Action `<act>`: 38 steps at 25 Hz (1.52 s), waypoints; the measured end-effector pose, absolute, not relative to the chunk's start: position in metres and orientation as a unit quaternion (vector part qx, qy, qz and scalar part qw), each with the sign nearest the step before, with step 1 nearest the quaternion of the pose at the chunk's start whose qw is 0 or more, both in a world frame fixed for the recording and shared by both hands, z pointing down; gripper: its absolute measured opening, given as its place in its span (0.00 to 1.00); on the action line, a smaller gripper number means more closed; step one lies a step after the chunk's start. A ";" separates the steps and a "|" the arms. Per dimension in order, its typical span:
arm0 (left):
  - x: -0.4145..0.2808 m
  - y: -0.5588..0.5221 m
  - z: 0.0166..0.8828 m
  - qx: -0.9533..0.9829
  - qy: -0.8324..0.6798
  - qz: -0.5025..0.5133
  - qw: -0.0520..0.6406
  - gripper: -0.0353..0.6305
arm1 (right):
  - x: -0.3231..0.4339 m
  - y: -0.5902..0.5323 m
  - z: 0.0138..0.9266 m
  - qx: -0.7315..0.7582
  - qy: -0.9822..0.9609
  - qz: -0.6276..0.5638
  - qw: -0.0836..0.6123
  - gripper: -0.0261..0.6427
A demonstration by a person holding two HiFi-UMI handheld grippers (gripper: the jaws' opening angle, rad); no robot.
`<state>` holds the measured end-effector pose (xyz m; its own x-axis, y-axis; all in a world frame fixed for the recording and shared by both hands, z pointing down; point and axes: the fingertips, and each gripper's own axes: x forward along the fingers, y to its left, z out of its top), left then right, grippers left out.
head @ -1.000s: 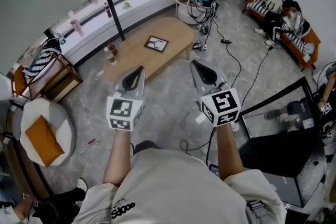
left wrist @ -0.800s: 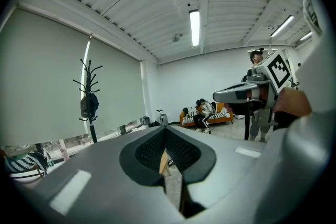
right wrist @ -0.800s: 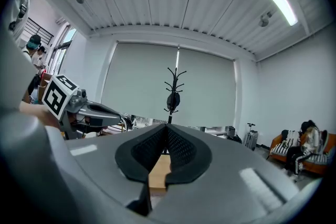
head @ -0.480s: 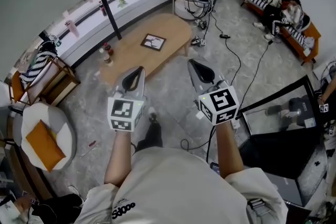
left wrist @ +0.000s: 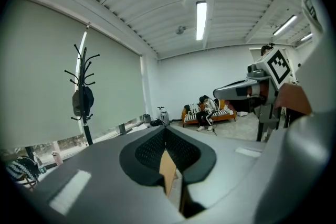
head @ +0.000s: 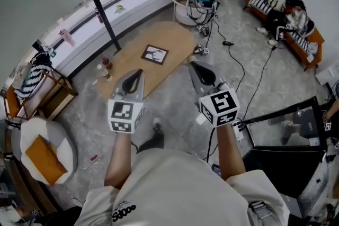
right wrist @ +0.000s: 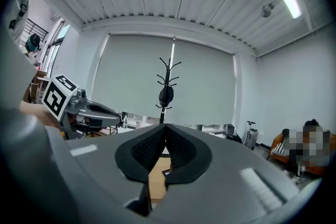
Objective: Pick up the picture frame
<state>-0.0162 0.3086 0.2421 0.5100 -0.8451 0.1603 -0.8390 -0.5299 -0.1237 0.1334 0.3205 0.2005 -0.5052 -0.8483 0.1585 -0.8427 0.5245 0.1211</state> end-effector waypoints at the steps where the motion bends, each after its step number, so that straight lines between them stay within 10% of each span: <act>1: -0.019 0.294 0.240 -0.869 0.484 -0.100 0.016 0.07 | 0.130 0.306 0.198 0.488 -0.867 -0.015 0.099 0.05; 38: -0.084 0.026 0.254 -0.876 0.472 -0.100 -0.020 0.07 | 0.044 0.038 0.208 0.478 -0.868 -0.016 0.134 0.05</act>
<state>-0.0840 0.0257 0.2544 0.5352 -0.8224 0.1930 -0.8302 -0.5542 -0.0594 0.0444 0.0377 0.2079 -0.5079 -0.8334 0.2178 -0.8251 0.5434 0.1550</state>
